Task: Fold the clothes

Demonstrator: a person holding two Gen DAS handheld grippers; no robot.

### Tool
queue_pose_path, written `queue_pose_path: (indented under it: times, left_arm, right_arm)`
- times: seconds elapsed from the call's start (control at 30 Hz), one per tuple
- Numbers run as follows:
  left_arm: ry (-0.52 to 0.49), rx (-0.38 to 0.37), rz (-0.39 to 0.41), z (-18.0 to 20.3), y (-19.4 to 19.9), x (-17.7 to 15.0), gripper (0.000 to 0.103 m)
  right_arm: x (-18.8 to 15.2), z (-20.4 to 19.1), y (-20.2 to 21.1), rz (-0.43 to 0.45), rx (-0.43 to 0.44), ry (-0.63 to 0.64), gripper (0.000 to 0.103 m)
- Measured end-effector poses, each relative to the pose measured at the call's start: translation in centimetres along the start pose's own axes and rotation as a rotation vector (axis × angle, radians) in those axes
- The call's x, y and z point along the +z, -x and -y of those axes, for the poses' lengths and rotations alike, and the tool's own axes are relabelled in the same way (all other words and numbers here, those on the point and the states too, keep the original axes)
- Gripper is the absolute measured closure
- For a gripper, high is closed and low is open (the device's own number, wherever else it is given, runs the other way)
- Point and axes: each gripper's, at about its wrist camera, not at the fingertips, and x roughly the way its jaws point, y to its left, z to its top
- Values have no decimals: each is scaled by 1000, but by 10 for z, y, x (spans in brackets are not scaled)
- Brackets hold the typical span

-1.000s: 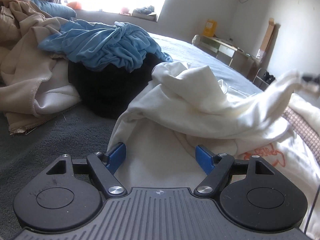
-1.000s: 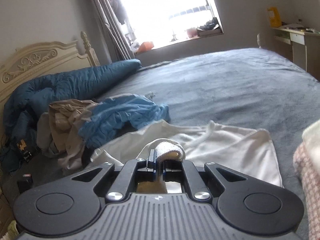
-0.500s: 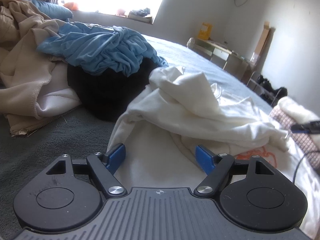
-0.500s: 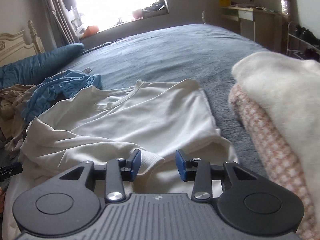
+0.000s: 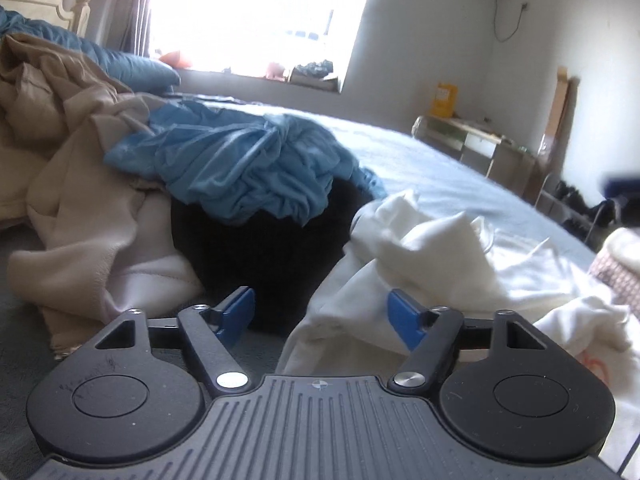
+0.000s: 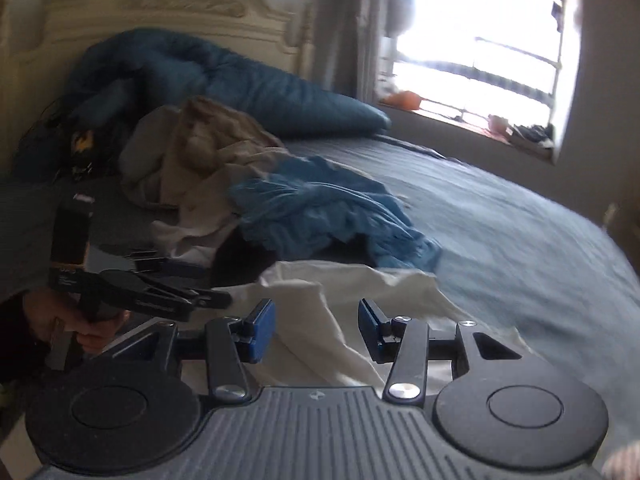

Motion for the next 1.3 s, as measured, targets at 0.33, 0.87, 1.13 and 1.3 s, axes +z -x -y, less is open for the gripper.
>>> queue_pose_path:
  times: [0.33, 0.87, 1.13, 1.3]
  left_arm:
    - [133, -65, -41, -23, -15, -5, 74]
    - [149, -83, -62, -27, -19, -8, 75]
    - [84, -105, -29, -21, -11, -8, 75]
    - [5, -109, -13, -10, -7, -10, 74]
  right_arm:
    - [-9, -61, -132, -106, -13, 526, 88]
    - [9, 119, -128, -39, -30, -620, 96]
    - [59, 44, -187, -258, 17, -128, 51]
    - [52, 33, -205, -395, 56, -62, 93]
